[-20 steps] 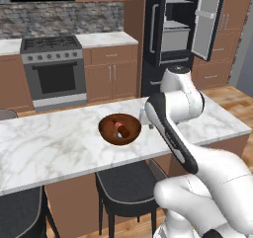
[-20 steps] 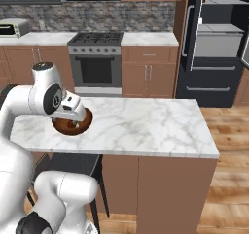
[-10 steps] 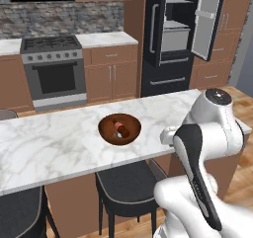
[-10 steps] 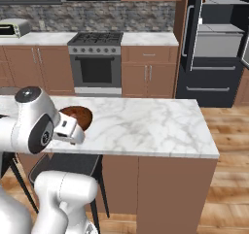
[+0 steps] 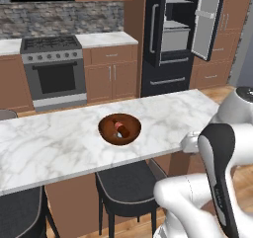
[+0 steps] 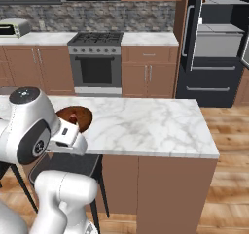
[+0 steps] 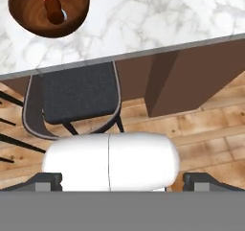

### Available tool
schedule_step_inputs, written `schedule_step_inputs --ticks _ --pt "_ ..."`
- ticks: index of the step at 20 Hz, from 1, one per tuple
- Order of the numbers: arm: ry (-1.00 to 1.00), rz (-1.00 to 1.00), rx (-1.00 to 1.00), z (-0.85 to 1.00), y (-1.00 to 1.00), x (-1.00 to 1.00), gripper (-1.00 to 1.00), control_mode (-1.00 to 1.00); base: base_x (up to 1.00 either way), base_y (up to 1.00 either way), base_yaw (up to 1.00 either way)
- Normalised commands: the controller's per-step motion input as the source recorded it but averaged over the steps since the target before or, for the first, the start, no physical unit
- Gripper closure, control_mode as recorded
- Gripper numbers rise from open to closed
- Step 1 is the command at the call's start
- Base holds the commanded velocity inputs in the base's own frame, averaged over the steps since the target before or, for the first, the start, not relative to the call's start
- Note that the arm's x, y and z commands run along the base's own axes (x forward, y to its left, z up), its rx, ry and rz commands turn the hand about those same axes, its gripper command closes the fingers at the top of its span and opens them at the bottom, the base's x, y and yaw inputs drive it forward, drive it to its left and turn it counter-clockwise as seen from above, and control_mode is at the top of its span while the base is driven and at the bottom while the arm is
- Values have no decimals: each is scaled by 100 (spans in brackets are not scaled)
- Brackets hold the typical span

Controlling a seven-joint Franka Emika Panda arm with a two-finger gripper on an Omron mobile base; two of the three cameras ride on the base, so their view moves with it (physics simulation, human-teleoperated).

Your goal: Open the fridge, grab two sodas, and place both sodas inside the bowl with ice on the dining counter.

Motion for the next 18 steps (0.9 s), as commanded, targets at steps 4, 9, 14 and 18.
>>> schedule_step_inputs --ticks 4,9,14,18 --pt "0 0 0 -3 0 -1 -100 100 -1 -3 0" --pt "0 0 0 0 0 0 -100 100 -38 -88 -8" --pt "0 0 0 0 0 0 -100 100 -29 -100 -9" --pt "0 0 0 0 0 0 -100 100 -7 -100 -5"
